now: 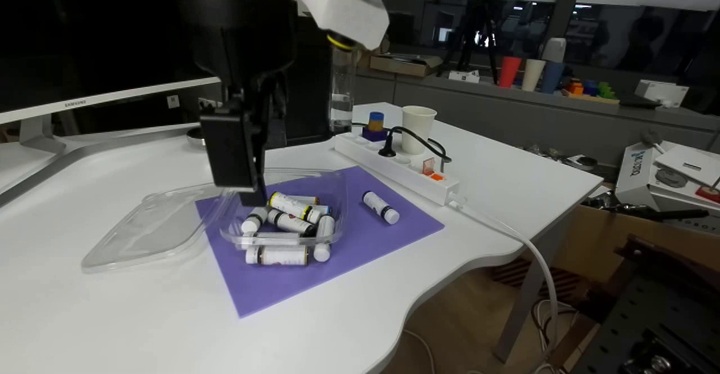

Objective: Close the plastic box on the table

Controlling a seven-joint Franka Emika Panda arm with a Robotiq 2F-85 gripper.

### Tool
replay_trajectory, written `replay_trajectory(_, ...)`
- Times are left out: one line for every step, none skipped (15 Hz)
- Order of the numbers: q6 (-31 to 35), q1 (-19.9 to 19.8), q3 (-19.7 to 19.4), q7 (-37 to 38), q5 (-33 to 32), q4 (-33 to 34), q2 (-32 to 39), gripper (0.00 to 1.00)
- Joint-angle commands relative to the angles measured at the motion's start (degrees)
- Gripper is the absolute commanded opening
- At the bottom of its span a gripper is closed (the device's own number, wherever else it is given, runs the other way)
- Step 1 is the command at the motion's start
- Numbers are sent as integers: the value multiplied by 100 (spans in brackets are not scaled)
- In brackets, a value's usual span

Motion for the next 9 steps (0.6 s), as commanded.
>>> replay_trajectory(36,33,9,82,-203,6,89,100)
replay_trajectory(61,50,9,173,-350,14,145,100)
replay_trajectory(74,52,8,199,-418,22,171,100)
replay_trajectory(77,52,7,201,-428,26,176,100)
replay_trajectory(-140,81,-47,342,-758,94,153,100)
replay_trajectory(-142,89,-53,266,-946,117,248,100)
replay_trajectory(-192,112,-76,374,-1293,146,284,100)
replay_trajectory(-183,135,-84,452,-1619,179,369,100)
replay_trajectory(-134,158,-93,568,-1969,215,458,100)
